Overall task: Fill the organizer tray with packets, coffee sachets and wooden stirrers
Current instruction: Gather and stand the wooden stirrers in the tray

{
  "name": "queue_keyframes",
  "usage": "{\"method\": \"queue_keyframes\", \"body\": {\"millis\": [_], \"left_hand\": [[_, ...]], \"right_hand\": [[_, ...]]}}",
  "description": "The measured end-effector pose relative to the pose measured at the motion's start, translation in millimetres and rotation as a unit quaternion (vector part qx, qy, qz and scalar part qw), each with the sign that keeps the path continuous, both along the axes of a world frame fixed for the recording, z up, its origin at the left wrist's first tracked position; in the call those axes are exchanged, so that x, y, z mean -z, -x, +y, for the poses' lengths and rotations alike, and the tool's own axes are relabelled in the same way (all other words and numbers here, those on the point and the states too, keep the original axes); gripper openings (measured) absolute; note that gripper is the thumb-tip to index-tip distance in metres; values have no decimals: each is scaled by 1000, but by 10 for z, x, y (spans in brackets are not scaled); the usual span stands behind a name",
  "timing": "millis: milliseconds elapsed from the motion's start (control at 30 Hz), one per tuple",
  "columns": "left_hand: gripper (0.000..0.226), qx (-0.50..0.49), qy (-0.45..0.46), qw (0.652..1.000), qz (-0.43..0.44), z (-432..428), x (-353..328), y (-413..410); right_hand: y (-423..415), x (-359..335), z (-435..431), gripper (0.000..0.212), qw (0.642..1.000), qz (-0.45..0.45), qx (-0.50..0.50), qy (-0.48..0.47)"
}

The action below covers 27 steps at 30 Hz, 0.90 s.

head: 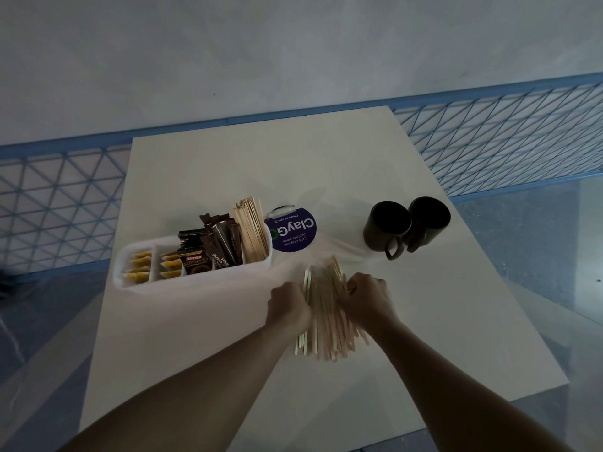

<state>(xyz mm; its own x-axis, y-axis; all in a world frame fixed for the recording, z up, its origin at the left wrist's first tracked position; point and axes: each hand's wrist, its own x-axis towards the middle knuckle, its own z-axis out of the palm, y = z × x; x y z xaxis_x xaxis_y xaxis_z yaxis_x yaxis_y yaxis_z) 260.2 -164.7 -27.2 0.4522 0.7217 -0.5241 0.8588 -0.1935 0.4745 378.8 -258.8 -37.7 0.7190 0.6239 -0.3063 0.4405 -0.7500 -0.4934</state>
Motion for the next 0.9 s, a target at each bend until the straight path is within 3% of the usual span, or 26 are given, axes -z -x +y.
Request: {"method": "queue_keyframes", "body": {"millis": [400,500,767,900], "left_hand": [[22,-18,24,999,-36,100,-81,132],[22,-20,37,998,-47,108,-77,159],[18,-28,43,997,-60,149,-118,196],[21,-35,56,995,-74,178,-139,196]], "right_hand": [[-9,-9,26,3,999,38,9,-21],[-14,-7,22,16,999,49,6,-8],[-63,-56,60,3,997,79,7,16],[-110,-99,64,12,989,141,47,-8]]}}
